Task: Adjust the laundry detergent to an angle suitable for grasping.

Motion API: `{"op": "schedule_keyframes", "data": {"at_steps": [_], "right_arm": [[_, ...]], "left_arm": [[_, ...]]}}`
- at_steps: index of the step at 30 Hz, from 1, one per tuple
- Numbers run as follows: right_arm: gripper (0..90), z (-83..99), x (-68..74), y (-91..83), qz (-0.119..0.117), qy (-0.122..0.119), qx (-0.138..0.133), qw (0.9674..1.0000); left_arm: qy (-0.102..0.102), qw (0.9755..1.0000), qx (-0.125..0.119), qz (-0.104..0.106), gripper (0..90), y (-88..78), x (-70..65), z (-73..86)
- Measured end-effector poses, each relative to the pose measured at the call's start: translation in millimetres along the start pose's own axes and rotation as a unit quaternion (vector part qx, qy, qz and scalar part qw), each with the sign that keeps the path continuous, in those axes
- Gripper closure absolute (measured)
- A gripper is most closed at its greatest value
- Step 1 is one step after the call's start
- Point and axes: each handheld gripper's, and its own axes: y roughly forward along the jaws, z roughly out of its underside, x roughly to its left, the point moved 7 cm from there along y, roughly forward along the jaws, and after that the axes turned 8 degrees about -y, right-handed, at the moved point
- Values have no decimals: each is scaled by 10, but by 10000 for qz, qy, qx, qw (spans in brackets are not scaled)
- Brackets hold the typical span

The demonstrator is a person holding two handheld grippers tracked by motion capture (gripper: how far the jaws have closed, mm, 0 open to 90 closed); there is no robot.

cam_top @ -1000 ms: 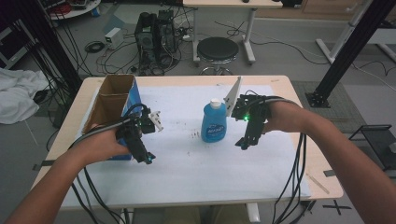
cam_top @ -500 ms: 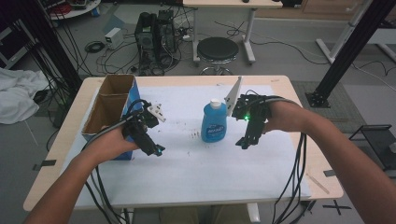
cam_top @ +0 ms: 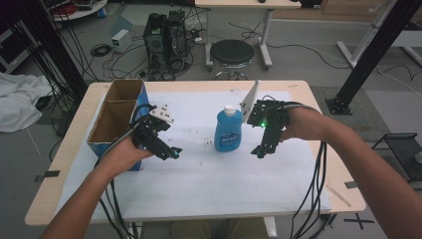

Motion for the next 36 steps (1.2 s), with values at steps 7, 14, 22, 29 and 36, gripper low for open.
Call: {"op": "schedule_keyframes", "data": {"at_steps": [7,14,22,29,36], "right_arm": [[36,21,-15,6,17,14,-10,10000],[37,25,-28,8,-17,22,-24,10000],[36,48,-46,-2,-19,55,-63,10000],[36,74,-73,-19,54,168,-125,9998],[36,98,-95,-46,106,164,-202,9996]], "left_arm": [[-149,9996,-231,-100,95,47,71,-63],[-224,9994,-249,-88,95,110,167,-151],[-498,9961,-715,-139,95,142,303,-292],[-562,9898,-1287,-259,94,165,353,-434],[-804,9747,-1933,-787,95,185,443,-457]]}}
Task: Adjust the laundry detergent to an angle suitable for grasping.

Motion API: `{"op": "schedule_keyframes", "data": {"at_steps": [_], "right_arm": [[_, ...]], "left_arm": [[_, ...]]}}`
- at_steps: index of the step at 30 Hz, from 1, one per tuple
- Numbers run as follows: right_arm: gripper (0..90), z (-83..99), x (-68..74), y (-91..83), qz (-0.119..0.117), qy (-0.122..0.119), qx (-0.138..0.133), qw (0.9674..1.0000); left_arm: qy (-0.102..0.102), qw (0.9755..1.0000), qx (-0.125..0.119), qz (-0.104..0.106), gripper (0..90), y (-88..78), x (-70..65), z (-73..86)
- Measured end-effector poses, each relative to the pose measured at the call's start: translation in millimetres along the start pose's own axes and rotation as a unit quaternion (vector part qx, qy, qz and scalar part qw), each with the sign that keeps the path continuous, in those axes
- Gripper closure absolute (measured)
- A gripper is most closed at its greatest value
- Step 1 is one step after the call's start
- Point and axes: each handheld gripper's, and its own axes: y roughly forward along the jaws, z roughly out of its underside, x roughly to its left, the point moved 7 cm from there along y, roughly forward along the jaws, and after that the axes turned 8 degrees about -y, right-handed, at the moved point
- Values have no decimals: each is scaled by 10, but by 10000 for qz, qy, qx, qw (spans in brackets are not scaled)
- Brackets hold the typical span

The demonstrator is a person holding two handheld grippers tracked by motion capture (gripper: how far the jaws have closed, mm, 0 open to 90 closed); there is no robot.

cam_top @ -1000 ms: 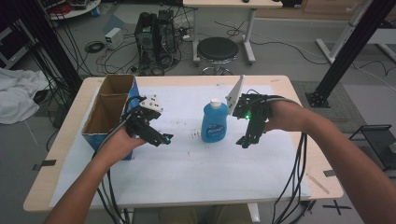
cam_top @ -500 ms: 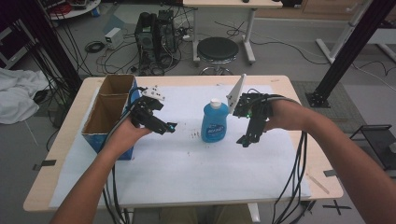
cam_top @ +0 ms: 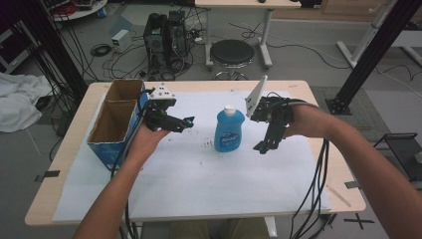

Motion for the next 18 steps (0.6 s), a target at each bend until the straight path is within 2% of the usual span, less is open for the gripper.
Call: {"op": "schedule_keyframes", "data": {"at_steps": [1,2,4,5,6,7,8,9,12,14,16,18], "right_arm": [[36,7,-3,-6,10,-1,24,10000],[36,12,-8,-8,22,-1,29,10000],[37,19,-7,-6,30,17,9,10000],[36,23,-7,-4,31,32,3,10000],[36,25,-7,-3,33,38,3,10000],[36,34,-13,-9,27,4,22,10000],[36,34,-11,-7,47,39,-20,10000],[36,42,-13,-18,35,19,14,10000],[36,52,-10,-20,52,74,-50,9999],[36,62,-11,-18,47,70,-60,9999],[36,70,-5,-10,47,125,-67,9999],[36,82,-13,-8,33,69,-79,9999]], "left_arm": [[-49,9998,-149,-111,94,-7,13,3],[-149,9994,-309,-92,94,1,13,3],[-278,9989,-386,12,95,36,1,24],[-431,9978,-508,68,95,64,-25,22],[-506,9972,-527,141,94,86,-34,40],[-340,9984,-428,138,94,83,-13,66],[-382,9980,-467,197,94,95,-18,75],[-567,9960,-638,248,94,120,-41,65],[-563,9952,-700,387,94,165,-72,80],[-482,9951,-642,577,94,206,-101,91],[-461,9941,-661,721,94,241,-133,91],[-406,9931,-687,855,94,269,-168,91]]}}
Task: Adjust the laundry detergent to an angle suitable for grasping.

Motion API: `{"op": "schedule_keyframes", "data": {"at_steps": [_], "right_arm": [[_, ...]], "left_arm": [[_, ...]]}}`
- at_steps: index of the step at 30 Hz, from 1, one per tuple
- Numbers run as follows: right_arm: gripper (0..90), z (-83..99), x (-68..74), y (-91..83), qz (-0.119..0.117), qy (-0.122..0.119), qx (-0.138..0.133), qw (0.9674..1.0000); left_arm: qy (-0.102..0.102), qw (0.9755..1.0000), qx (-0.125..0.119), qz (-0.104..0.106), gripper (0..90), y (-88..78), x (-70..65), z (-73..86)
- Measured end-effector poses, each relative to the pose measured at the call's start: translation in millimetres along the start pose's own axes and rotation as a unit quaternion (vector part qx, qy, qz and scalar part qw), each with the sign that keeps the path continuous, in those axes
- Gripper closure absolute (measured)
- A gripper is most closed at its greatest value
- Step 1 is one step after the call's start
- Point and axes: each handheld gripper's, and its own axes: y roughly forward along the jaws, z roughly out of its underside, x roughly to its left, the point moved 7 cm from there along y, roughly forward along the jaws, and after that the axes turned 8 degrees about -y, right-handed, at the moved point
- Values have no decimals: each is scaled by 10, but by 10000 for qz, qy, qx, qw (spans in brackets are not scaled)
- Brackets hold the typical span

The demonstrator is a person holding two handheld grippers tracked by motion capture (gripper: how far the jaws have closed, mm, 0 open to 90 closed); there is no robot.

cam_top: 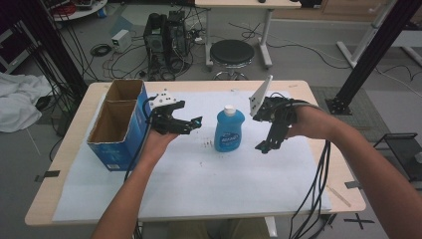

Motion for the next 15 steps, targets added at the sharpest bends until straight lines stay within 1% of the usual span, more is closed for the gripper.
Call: {"op": "schedule_keyframes", "data": {"at_steps": [2,3,4,5,7,9,10,11,13,14,15], "right_arm": [[36,1,-2,-2,6,17,-44,10000],[36,7,-2,-7,7,33,-24,10000],[36,9,-2,-8,7,37,-22,10000],[36,9,-1,-8,12,69,-34,10000],[36,14,-3,-11,9,70,-26,10000],[36,15,-3,-11,3,68,-32,10000],[36,15,-3,-11,1,77,-29,10000],[36,16,-4,-10,4,81,-28,10000],[36,16,-4,-11,-7,76,-32,10000],[37,16,-6,-11,-12,49,-43,10000],[36,16,-4,-14,-12,68,-44,10000]], "left_arm": [[36,9997,23,235,94,27,-35,12],[87,9994,59,320,94,41,-47,21],[52,9991,82,423,94,54,-71,31],[75,9986,104,519,94,66,-87,39],[190,9976,196,640,94,87,-115,59],[187,9966,182,779,94,119,-164,68],[168,9964,196,809,94,129,-185,76],[230,9960,244,834,94,137,-190,86],[221,9950,245,938,94,161,-215,95],[304,9943,310,970,94,164,-211,107],[259,9942,276,1002,94,177,-225,109]]}}
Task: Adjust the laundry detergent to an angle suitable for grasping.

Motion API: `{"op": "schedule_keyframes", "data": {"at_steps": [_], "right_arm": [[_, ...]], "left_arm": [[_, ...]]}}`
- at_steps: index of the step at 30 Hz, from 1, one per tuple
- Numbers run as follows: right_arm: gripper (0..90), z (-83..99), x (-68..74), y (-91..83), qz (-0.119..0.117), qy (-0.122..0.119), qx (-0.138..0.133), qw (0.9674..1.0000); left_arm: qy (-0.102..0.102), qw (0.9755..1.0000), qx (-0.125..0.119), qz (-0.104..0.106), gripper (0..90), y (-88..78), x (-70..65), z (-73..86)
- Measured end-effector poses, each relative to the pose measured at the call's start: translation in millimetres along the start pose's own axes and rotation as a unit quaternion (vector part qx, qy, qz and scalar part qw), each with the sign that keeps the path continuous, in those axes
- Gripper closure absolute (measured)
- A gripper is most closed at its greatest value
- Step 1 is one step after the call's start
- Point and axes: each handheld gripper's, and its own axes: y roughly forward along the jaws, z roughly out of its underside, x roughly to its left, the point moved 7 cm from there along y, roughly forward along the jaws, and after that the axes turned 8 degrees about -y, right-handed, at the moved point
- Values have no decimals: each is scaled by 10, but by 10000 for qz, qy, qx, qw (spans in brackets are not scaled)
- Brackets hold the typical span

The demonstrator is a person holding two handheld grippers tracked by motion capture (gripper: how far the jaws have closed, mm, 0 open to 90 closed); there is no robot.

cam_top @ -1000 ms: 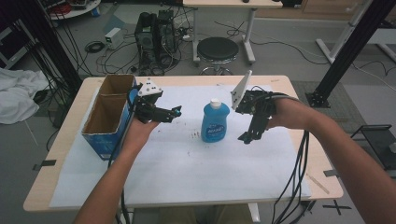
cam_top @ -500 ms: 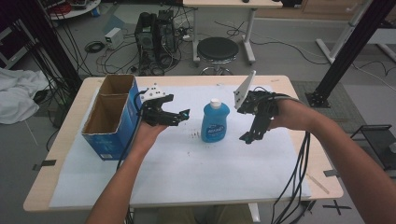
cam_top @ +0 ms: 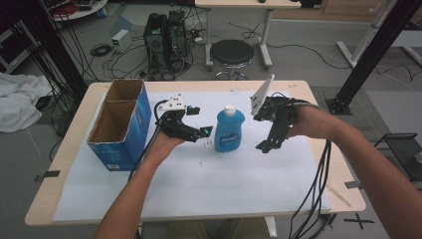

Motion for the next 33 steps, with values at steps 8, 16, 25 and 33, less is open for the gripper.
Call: {"op": "schedule_keyframes", "data": {"at_steps": [8,16,25,33], "right_arm": [[36,20,-13,-6,-15,48,-6,10000],[36,10,-16,5,-29,20,5,10000],[36,18,-17,-4,-31,5,-22,10000],[37,53,-28,-25,-14,42,-58,10000]], "left_arm": [[112,9998,127,119,95,113,7,37],[17,9999,50,138,94,119,18,15],[121,9989,365,249,94,241,8,5],[172,9984,452,286,95,387,-1,-26]]}}
